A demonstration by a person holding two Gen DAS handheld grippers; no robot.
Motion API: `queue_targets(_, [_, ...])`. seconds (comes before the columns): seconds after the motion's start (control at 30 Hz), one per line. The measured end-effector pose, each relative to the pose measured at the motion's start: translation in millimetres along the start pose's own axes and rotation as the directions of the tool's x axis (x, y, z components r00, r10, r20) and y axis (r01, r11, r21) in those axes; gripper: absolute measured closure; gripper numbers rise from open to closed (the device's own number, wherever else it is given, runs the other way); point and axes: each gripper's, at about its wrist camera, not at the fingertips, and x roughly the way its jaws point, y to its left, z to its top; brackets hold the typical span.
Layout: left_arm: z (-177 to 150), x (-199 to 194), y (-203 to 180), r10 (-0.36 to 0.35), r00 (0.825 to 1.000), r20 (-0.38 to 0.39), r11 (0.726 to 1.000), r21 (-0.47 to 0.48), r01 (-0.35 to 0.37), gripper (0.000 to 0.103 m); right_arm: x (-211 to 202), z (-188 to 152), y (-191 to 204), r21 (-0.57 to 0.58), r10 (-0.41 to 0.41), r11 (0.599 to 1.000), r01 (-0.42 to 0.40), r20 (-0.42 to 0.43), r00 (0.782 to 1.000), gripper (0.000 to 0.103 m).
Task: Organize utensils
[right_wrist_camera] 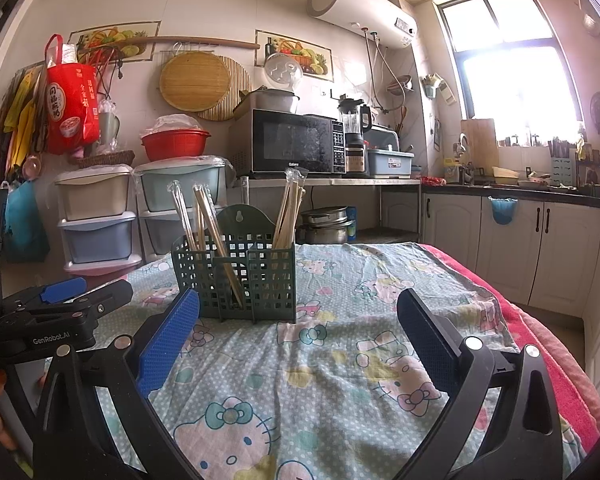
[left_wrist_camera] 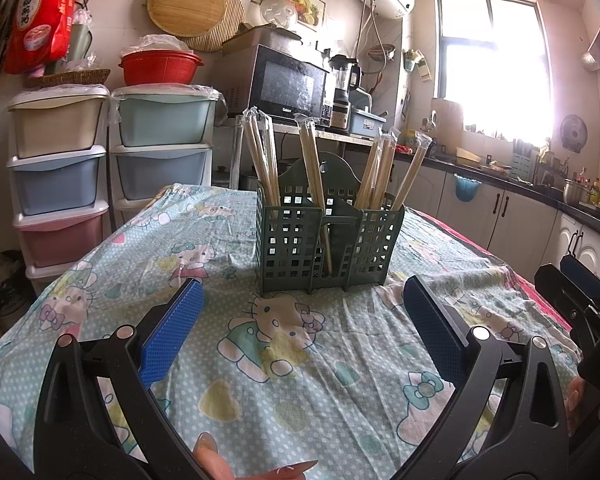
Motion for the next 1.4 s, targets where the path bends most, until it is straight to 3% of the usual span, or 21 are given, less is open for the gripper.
queue_targets(0.7, [-1.6,3.5,-0.9,-0.004,1.0,-0.019,1.0,-0.001,0.004,0.011,-2.0,0.9,-1.1,0.01,-0.004,1.0,0.004,-0.004,1.0,0.007])
queue_targets(0.97, [-4.7,14.7,1.7,0.023,0.997,-0.076,1.0,-0.007,-0.024,0.011,13.5,2.3,-15.4,0.048,-0.08,0.995,0.085,-0.1,0.992,0.007])
queue_targets(1.13, [-1.9,14.3,4.1,0.028,0.996,-0.09,0.999,-0.016,-0.03,0.011,36.3,1.7,-45.1,0.102,-0.12,0.984,0.147,-0.238,0.964,0.007])
queue_targets(1.3, [8.5,19.1,18.6,0.035,0.989,-0.142,0.998,-0.048,-0.042,0.011,68.7,0.9,-90.5,0.128,-0.168,0.964,0.234,-0.392,0.904,0.007])
queue_targets(1.4, [14.2,22.9,30.8,0.064,0.984,-0.164,0.995,-0.06,-0.075,0.011,78.7,-2.3,-113.8,0.167,-0.172,0.949,0.268,-0.44,0.881,0.007])
